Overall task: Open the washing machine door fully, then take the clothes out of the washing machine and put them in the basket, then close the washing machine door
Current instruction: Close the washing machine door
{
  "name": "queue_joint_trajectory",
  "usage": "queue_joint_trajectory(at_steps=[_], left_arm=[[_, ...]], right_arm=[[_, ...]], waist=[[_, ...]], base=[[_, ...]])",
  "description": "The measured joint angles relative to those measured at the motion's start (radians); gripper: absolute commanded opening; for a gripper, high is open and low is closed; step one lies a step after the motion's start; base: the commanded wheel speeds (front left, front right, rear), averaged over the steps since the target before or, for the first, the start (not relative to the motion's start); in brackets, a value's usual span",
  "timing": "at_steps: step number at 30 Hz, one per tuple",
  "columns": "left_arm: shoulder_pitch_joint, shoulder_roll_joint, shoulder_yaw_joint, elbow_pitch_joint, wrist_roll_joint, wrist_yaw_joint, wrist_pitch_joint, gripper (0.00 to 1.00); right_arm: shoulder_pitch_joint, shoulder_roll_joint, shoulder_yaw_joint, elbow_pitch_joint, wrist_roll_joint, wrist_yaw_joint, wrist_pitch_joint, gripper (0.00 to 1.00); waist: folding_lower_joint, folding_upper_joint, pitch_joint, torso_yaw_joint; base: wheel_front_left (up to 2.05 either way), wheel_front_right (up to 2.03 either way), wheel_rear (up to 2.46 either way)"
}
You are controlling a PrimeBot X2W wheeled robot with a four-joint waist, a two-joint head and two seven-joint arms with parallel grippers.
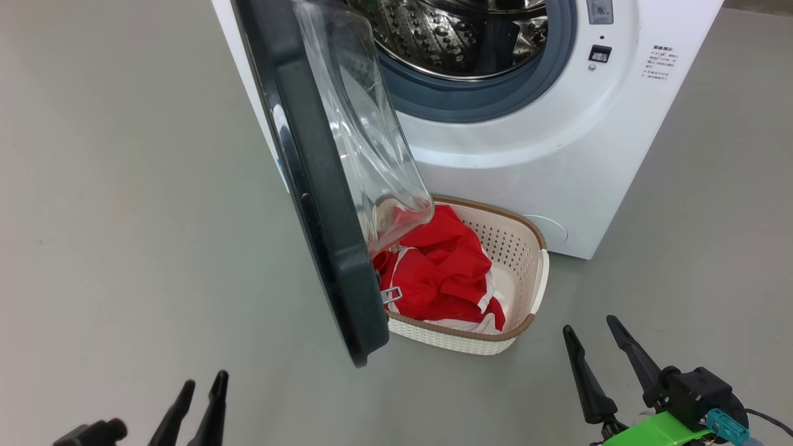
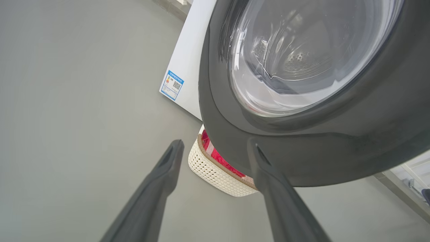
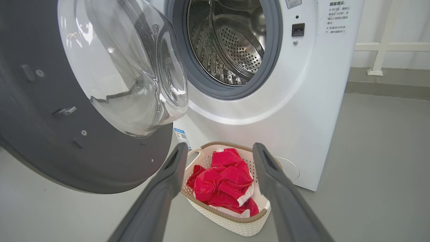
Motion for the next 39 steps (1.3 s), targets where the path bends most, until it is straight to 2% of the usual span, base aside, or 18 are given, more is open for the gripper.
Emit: queue_joint_trajectory(at_steps=[8, 15, 20, 39], left_arm=[[0.034, -0.123, 0.146, -0.036, 0.416, -0.001, 0.0, 1.0], [0.065, -0.209, 0.272, -0.103, 0.651, -0.001, 0.0, 1.0], [0.087, -0.242, 0.305, -0.128, 0.722, -0.001, 0.0, 1.0], [0.107, -0.261, 0.306, -0.141, 0.736, -0.001, 0.0, 1.0]], right_arm=[[0.0, 0.0, 0.002, 0.0, 0.0, 0.0, 0.0, 1.0], [0.0, 0.0, 0.008, 0.0, 0.0, 0.0, 0.0, 1.0], [0.0, 0.0, 0.008, 0.0, 0.0, 0.0, 0.0, 1.0], [0.0, 0.001, 0.001, 0.0, 0.0, 0.0, 0.0, 1.0]], waist=[[0.0, 0.0, -0.006, 0.0], [0.0, 0.0, -0.008, -0.004], [0.0, 0.0, -0.014, -0.007], [0.0, 0.0, -0.011, -0.008]], base=[[0.0, 0.0, 0.0], [0.0, 0.0, 0.0], [0.0, 0.0, 0.0], [0.0, 0.0, 0.0]])
